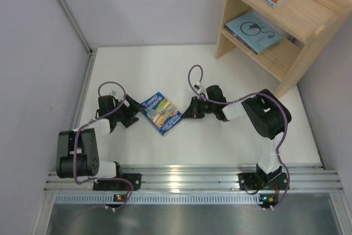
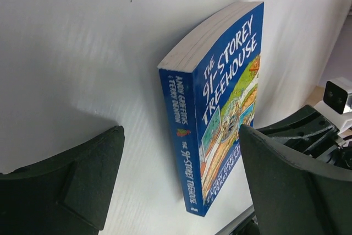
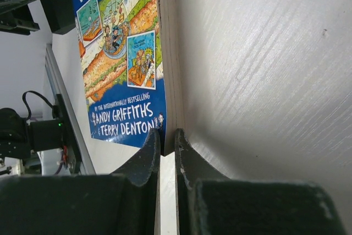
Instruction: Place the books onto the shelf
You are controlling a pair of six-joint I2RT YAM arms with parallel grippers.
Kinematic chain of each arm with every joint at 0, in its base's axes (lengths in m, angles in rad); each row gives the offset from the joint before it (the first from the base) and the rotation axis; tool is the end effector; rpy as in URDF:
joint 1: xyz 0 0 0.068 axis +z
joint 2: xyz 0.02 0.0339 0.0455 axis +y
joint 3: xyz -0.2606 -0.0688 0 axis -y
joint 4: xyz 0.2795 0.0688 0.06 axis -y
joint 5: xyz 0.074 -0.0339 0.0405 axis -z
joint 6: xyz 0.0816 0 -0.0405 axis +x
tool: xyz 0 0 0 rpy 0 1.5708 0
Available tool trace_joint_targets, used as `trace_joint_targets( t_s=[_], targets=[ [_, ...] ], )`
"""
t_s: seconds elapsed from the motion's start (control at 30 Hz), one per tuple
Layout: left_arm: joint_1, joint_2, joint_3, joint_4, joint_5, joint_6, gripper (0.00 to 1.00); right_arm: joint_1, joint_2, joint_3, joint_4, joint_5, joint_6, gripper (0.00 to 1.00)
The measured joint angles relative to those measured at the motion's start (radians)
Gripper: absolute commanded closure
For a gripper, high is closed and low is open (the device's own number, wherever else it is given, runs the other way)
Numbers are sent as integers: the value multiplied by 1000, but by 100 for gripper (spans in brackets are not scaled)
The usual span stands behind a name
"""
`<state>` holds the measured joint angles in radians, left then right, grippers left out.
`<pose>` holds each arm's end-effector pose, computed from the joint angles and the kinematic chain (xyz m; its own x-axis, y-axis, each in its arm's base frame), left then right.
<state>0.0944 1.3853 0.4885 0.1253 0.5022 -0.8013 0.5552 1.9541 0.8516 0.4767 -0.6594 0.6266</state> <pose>0.3000 -0.0111 0.0872 -0.6703 -0.6959 -0.2577 -0.3170 0.5826 -0.7484 0.3216 0.2583 0.0517 -0.8949 -0.0097 -0.4461 -0.3874 0.5131 0.7659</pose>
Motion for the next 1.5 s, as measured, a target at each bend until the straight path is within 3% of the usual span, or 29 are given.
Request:
trace_joint_targets(
  t_s=[0.17,0.33,0.5,0.6,0.63,0.73,0.8,0.87,1.03,1.13,1.3,1.5],
  targets=[
    [0,85,7,112,46,-28,22,-3,4,0,5,-9,3,100],
    [-1,171,46,179,85,-40,27,-4,8,5,0,-14,3,100],
    [-2,251,87,189,108,-23,61,-8,12,26,-41,-24,6,100],
    [-1,280,96,196,125,-39,70,-7,-3,51,-117,0,0,80],
    [-1,281,96,199,130,-48,74,-3,-14,63,-159,24,-10,64],
    [-8,274,99,198,137,-60,79,10,-70,92,-299,123,-38,39],
    [-21,252,99,177,132,-66,87,21,-126,118,-406,236,-69,33],
    [-40,217,99,155,127,-70,95,31,-159,143,-508,369,-95,20],
    [-83,175,137,89,129,-90,100,119,-190,206,-687,659,-148,16],
    [-89,162,154,45,125,-110,100,261,-206,254,-764,827,-210,15],
    [-125,105,191,-69,75,-133,100,513,-238,370,-785,984,-324,15],
    [-149,55,217,-157,37,-155,100,676,-248,450,-770,1121,-470,12]
  ],
)
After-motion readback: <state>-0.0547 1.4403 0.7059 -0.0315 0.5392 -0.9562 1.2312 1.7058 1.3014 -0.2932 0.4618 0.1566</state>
